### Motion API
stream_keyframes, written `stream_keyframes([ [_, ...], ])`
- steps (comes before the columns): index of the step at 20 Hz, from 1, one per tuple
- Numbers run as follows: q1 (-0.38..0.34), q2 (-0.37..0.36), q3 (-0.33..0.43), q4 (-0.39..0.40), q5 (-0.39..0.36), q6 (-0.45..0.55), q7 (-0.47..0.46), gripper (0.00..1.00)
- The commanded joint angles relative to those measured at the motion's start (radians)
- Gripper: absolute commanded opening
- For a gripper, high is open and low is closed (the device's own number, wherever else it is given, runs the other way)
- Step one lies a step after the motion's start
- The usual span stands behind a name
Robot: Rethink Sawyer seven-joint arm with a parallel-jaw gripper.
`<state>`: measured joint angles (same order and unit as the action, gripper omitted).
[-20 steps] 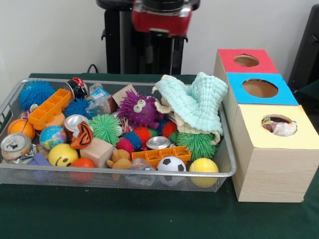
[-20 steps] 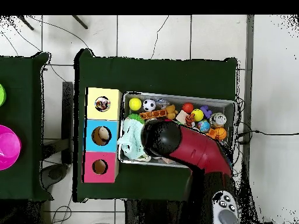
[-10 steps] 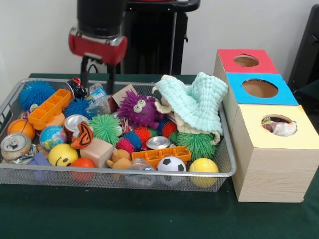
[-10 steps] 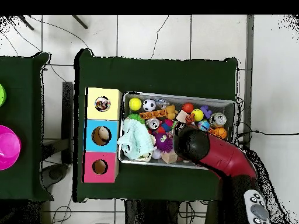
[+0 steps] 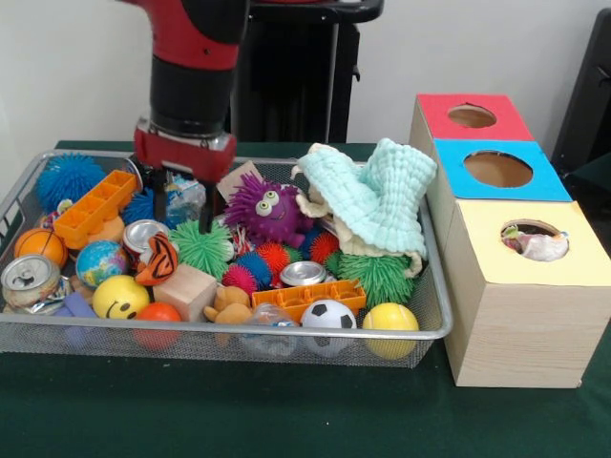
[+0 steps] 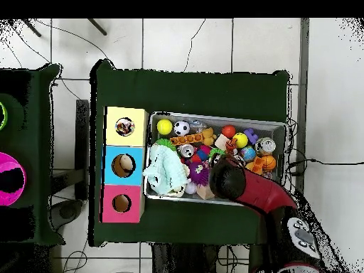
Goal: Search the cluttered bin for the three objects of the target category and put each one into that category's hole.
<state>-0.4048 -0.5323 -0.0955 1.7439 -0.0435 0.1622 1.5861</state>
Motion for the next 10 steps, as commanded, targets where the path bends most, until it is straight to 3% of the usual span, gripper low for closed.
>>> stream_keyframes([
  [1, 0.012, 0.123, 0.14, 0.054, -0.038, -0.093, 0.148, 1.0],
  [10, 0.069, 0.066, 0.158, 0.111, 0.036, -0.042, 0.214, 1.0],
])
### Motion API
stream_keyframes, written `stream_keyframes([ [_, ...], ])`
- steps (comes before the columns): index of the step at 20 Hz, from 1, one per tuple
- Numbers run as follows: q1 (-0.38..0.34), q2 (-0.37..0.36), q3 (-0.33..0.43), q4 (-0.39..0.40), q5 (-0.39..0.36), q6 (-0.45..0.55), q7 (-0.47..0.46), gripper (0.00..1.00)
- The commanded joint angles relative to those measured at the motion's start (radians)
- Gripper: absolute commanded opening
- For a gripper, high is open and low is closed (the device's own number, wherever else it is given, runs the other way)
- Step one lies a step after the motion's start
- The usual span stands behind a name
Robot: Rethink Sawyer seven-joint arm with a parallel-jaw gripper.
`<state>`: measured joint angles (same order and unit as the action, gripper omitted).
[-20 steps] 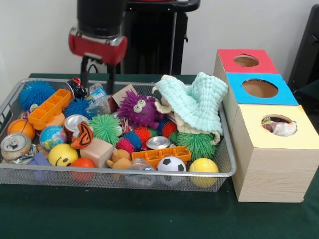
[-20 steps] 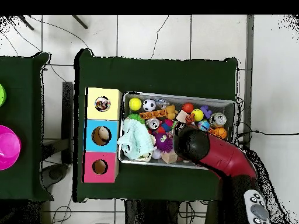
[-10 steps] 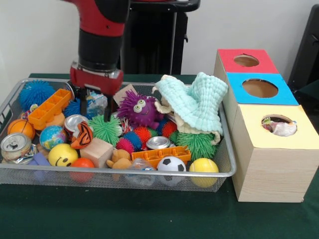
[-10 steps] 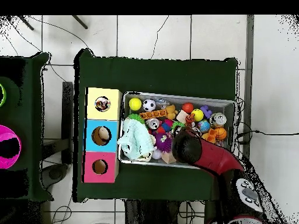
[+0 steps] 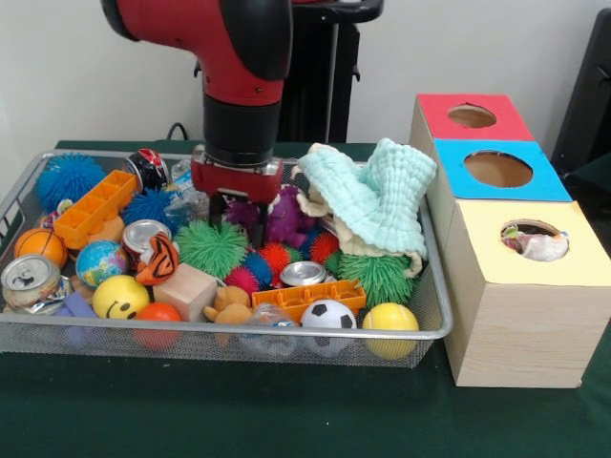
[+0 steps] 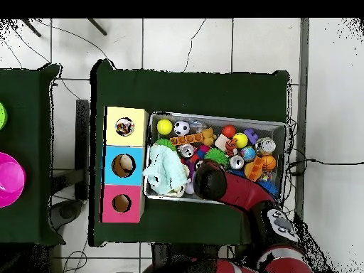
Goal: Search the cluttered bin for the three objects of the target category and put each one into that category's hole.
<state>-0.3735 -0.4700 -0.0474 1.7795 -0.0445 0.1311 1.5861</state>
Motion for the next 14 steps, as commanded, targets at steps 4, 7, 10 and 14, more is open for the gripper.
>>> stream_keyframes([
  [4, 0.039, 0.031, 0.115, 0.072, 0.047, 0.014, 0.206, 1.0],
  [7, 0.041, 0.051, 0.114, 0.068, 0.058, 0.064, 0.194, 1.0],
  [10, 0.06, 0.062, 0.091, 0.067, 0.059, 0.078, 0.188, 1.0],
  [14, 0.071, 0.092, 0.075, 0.056, 0.057, 0.065, 0.185, 1.0],
])
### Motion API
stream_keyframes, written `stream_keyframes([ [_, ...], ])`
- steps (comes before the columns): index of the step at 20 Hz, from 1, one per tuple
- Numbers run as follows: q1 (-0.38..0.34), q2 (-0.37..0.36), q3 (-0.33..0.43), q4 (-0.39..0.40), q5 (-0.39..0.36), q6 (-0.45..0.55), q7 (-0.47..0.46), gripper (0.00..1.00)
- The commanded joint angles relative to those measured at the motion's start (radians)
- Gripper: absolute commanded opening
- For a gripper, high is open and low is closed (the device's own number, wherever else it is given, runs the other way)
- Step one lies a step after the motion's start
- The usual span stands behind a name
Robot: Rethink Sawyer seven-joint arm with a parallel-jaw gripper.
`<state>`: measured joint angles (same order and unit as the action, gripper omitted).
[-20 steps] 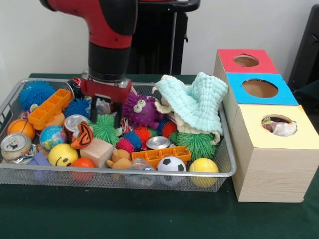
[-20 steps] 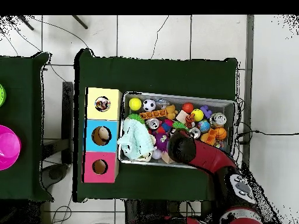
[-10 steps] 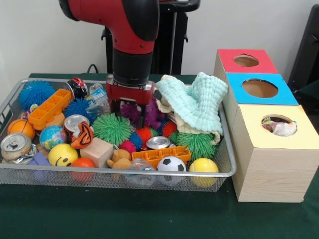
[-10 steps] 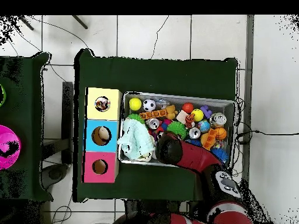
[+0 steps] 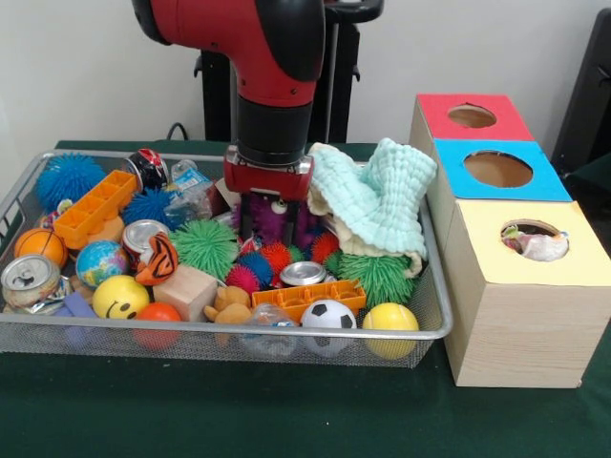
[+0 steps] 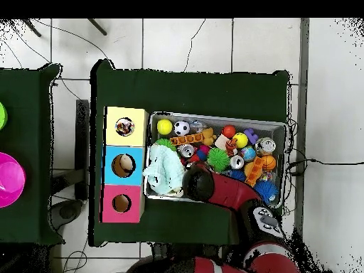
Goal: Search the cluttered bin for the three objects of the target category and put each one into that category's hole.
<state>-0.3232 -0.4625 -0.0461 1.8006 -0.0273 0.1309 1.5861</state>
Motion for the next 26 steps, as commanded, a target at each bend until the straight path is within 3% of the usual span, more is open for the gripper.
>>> stream_keyframes([
  [1, 0.026, 0.093, 0.067, 0.03, 0.042, 0.068, 0.186, 1.0],
  [7, 0.072, 0.135, 0.001, -0.014, 0.059, 0.107, 0.182, 1.0],
  [11, 0.099, 0.126, -0.048, -0.017, 0.071, 0.143, 0.179, 1.0],
  [17, 0.094, 0.098, -0.061, 0.003, 0.07, 0.148, 0.163, 1.0],
  [26, 0.079, 0.081, -0.1, -0.042, 0.052, 0.147, 0.13, 1.0],
])
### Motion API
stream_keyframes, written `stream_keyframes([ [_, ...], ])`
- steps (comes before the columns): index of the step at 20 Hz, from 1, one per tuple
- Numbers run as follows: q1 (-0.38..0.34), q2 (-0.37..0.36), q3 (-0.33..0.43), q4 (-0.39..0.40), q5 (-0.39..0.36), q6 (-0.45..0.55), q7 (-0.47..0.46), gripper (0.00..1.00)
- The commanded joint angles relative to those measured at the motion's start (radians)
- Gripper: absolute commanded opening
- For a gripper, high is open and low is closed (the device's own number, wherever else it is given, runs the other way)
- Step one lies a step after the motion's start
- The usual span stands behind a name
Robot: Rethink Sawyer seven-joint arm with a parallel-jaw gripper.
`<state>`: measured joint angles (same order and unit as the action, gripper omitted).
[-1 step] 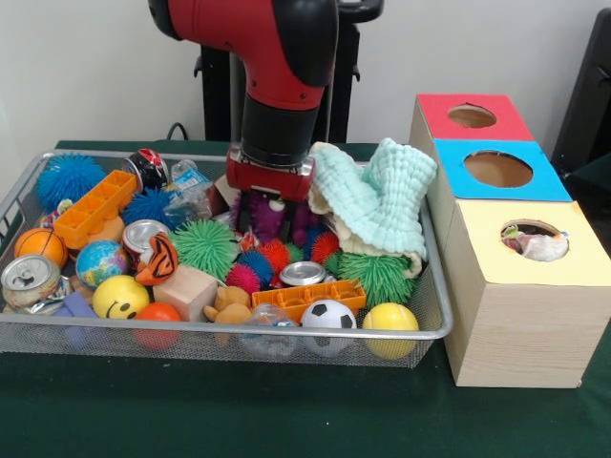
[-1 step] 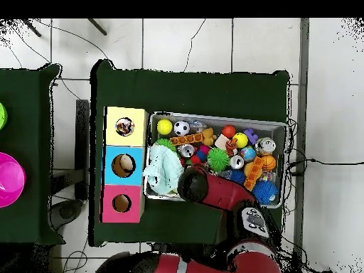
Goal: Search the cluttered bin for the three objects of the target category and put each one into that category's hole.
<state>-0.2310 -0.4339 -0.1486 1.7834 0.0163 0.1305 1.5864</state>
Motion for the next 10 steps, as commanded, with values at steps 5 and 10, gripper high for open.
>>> stream_keyframes([
  [5, -0.04, 0.103, 0.022, -0.051, 0.008, 0.075, 0.134, 1.0],
  [10, -0.081, 0.155, 0.073, -0.065, -0.001, -0.02, 0.144, 1.0],
])
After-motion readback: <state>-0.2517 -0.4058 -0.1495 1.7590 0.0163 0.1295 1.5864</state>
